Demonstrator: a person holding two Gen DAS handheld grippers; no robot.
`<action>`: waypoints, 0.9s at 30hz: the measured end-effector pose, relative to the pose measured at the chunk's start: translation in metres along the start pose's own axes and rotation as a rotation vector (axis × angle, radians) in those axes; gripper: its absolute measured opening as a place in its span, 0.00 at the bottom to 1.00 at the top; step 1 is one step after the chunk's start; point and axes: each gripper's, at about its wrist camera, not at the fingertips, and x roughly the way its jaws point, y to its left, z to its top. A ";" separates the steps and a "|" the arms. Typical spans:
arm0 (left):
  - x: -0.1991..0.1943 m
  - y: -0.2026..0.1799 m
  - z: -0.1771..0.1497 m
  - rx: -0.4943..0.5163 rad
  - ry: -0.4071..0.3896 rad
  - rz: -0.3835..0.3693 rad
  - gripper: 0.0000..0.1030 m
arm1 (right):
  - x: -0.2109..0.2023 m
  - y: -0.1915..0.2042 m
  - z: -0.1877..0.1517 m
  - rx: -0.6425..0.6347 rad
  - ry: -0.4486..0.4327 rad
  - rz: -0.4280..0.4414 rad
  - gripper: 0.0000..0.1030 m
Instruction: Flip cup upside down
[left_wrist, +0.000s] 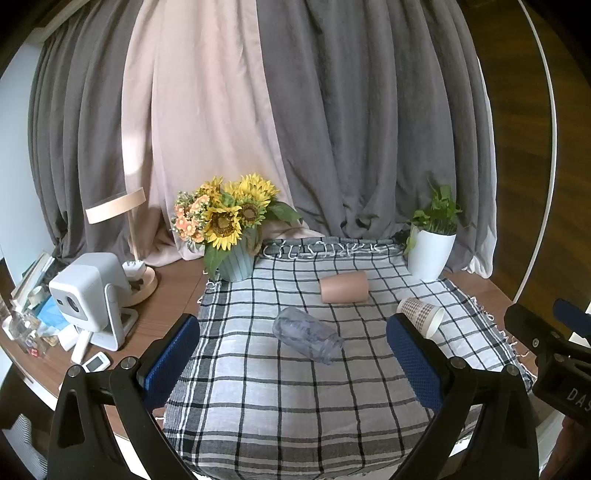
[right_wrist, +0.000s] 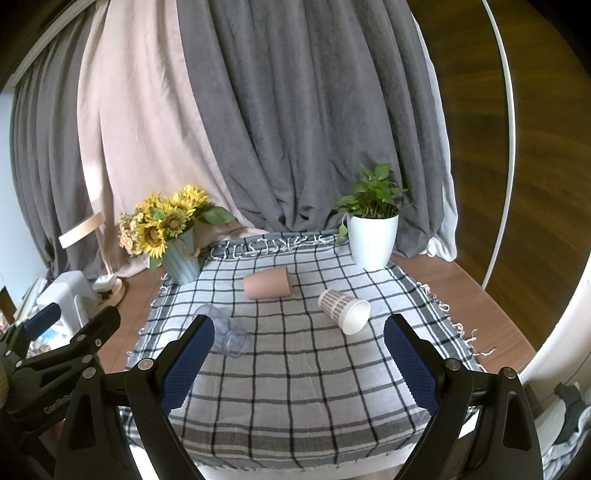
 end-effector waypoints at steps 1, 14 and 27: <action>0.000 0.000 0.001 0.000 0.000 0.000 1.00 | 0.000 0.000 0.001 0.001 0.002 0.001 0.91; 0.001 -0.002 0.003 -0.005 0.003 -0.005 1.00 | 0.003 0.003 0.002 0.000 0.001 -0.004 0.91; 0.001 -0.003 0.003 -0.006 0.003 -0.006 1.00 | 0.004 0.003 0.002 0.000 0.003 0.000 0.91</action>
